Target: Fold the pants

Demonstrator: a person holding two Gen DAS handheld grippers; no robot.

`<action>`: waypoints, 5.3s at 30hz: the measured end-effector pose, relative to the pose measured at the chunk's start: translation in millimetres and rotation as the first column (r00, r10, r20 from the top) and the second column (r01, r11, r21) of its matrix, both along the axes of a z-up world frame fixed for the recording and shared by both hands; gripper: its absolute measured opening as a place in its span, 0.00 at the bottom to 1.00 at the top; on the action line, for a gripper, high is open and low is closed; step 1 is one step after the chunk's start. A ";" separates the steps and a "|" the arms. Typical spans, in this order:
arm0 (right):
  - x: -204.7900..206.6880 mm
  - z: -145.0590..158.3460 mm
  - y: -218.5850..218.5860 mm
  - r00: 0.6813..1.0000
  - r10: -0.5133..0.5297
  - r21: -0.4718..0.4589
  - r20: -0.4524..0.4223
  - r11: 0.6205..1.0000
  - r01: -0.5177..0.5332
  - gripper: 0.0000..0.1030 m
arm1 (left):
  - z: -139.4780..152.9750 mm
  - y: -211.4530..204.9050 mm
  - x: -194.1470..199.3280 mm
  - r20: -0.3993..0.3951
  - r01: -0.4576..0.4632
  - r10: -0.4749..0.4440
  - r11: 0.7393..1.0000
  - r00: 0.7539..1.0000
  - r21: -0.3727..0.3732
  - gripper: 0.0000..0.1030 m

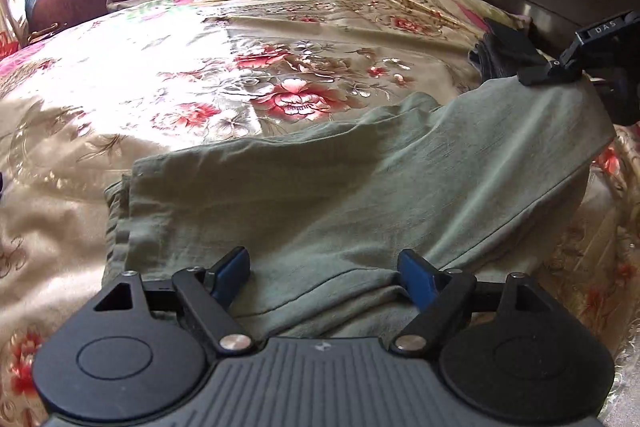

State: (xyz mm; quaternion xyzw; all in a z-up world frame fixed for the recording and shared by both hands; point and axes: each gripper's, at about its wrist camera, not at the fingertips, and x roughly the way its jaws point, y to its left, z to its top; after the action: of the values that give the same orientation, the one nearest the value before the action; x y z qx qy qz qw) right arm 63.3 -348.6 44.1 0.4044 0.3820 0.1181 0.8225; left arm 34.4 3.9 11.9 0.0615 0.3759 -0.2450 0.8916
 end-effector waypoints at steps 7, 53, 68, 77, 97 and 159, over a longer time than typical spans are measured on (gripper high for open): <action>36.4 47.0 104.1 0.964 0.267 -0.236 0.011 0.937 -0.257 0.06 | 1.0 13.9 -20.5 0.048 -0.009 0.010 1.000 0.999 -0.025 0.91; 51.6 102.9 199.8 0.951 0.308 -0.616 -0.038 0.742 -0.265 0.04 | -3.5 80.6 -29.3 -0.039 -0.115 0.109 0.968 0.993 -0.221 0.92; 21.9 1.9 367.5 0.686 0.679 -0.687 -0.262 0.368 -0.627 0.06 | 3.6 88.3 -33.0 -0.056 -0.132 0.122 0.960 0.991 -0.248 0.92; 32.8 2.6 365.3 0.709 0.654 -0.603 -0.262 0.463 -0.649 0.12 | 4.5 89.9 -34.7 -0.057 -0.137 0.126 0.957 0.990 -0.257 0.92; 58.9 9.7 297.5 0.794 0.597 -0.485 -0.115 0.664 -0.570 0.22 | 51.8 97.0 -67.2 0.131 -0.193 0.212 0.970 0.968 -0.145 0.92; -74.3 -37.6 175.2 0.938 0.344 -0.414 0.030 0.859 -0.302 0.42 | 16.3 26.5 -55.3 0.023 -0.294 0.295 0.939 0.955 0.181 0.98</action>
State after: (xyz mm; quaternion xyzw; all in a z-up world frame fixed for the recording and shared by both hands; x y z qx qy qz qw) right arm -11.1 -173.4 6.4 0.1497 0.4175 0.1939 0.8750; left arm -21.0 30.4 28.1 0.0856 0.4039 -0.0737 0.9078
